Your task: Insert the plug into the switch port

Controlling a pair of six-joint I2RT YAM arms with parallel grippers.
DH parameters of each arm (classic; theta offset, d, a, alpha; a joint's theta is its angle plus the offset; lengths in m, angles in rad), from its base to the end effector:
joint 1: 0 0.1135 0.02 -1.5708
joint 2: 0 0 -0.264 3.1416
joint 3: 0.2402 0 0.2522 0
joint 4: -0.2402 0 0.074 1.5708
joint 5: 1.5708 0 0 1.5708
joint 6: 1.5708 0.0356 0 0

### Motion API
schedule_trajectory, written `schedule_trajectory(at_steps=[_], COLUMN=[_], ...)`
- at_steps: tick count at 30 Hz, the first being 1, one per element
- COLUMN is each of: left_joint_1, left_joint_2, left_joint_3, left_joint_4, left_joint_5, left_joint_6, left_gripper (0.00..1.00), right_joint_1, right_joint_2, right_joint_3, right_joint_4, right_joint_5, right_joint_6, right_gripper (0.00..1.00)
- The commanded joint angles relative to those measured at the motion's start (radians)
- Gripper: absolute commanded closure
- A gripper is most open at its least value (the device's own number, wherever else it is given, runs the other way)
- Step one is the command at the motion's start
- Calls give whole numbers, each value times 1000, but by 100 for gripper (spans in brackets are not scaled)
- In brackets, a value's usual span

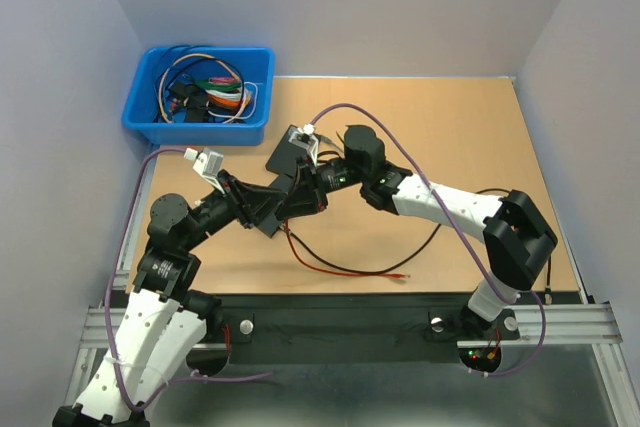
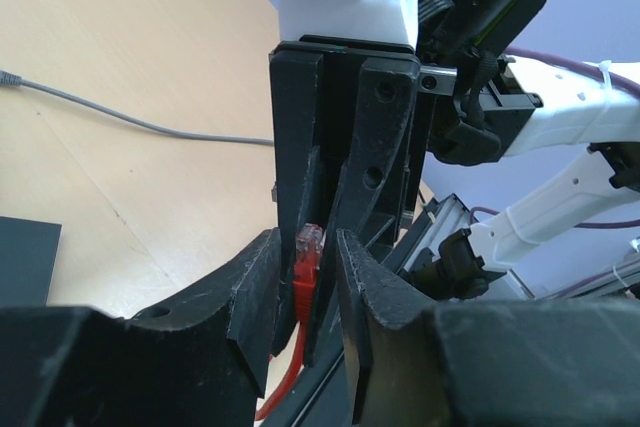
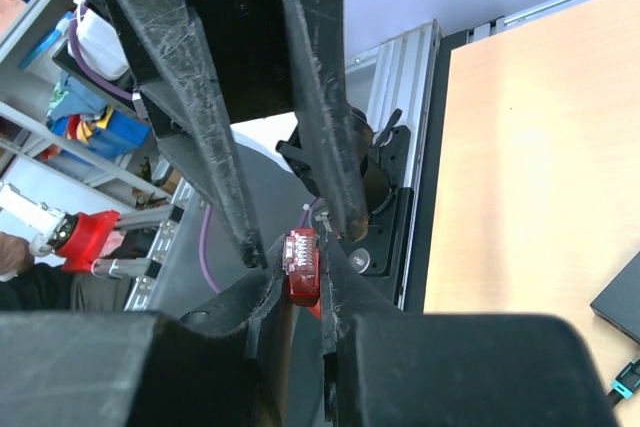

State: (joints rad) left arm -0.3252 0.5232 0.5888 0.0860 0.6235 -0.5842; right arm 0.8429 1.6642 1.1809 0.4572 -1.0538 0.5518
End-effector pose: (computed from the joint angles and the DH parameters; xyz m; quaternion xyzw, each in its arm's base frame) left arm 0.1199 -0.0624 0.3369 0.1507 0.6450 -0.4967 0.5609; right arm 0.2304 0.3050 0.3133 -0.4370 0.5617 0.6634 0.2311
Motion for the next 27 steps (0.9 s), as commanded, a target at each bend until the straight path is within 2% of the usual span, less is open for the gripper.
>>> schedule_trajectory(at_steps=[1,13,16,20,21,22,23,27], left_joint_1=[-3,-3,-3,-3,-3,-3,-3,-3], left_joint_2=[-6,-9,-6,4,8,12,12,6], left_joint_3=[12,-30,-43,-56,-63,-64,-66,-66], left_joint_4=[51,95,147,187,196,207,215,233], left_joint_5=[-19,24,53,74,81,87,88,87], left_joint_6=[11,-20,-42,-62,-66,-72,-78,-94], left_gripper=[60,68,70,82,92,97,100,100], right_joint_1=[12,12,12,24,28,30,31,31], right_joint_2=[-24,-17,-17,-12,-12,-12,-12,-27], right_joint_3=[-10,-10,-18,-15,-14,-15,-17,-30], right_joint_4=[75,116,138,164,166,166,166,164], right_joint_5=[-18,-29,-37,-48,-48,-48,-49,-37], right_joint_6=[16,43,65,82,80,82,82,77], right_gripper=[100,100,100,100,100,99,100,100])
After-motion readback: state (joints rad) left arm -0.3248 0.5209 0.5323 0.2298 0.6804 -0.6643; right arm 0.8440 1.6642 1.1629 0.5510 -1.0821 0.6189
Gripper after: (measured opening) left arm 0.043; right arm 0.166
